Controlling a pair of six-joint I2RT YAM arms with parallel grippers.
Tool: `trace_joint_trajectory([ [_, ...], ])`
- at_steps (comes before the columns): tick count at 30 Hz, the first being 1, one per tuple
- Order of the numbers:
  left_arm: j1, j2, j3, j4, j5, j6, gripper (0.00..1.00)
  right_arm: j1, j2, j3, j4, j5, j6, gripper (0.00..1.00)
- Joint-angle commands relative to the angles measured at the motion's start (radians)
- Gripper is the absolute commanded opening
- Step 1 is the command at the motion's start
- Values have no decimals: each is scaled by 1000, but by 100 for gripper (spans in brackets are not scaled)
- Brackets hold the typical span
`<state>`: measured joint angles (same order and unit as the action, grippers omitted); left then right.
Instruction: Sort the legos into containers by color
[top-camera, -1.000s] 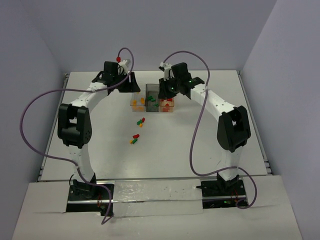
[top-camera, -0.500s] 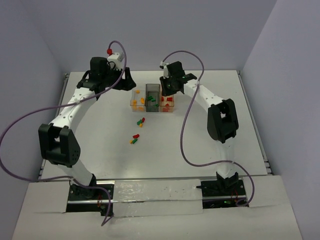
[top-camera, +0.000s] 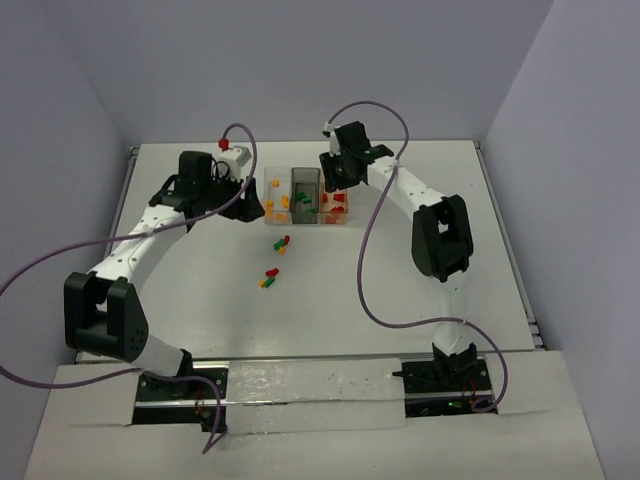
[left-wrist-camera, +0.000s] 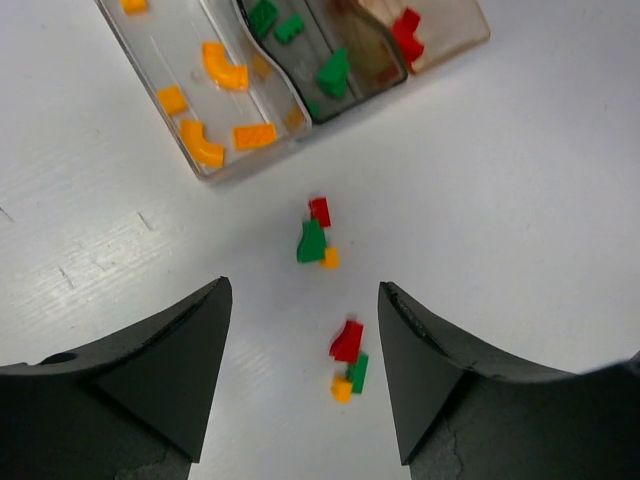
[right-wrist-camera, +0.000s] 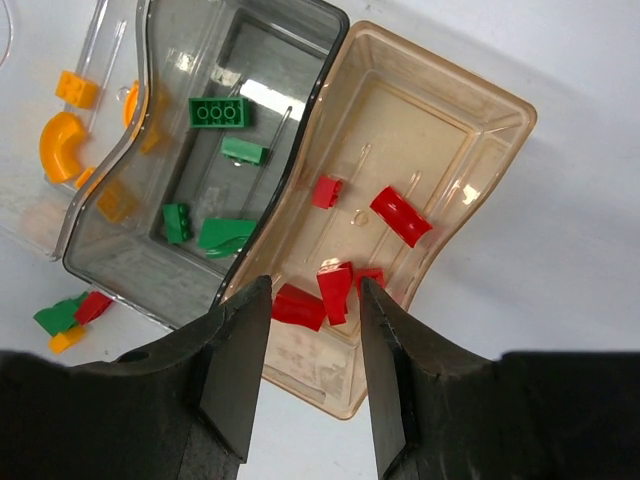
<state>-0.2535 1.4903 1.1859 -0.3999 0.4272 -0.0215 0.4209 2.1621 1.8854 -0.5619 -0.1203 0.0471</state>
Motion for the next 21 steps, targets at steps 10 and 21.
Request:
trace_joint_trajectory([
  [10,-89,-153,-231,-127,24,330,57,-4,-301,-229,46,-73,-31,48],
  [21,-306,-41,-230,-45,-161,192,54,-5,-415,-369,52,-57,-35,48],
])
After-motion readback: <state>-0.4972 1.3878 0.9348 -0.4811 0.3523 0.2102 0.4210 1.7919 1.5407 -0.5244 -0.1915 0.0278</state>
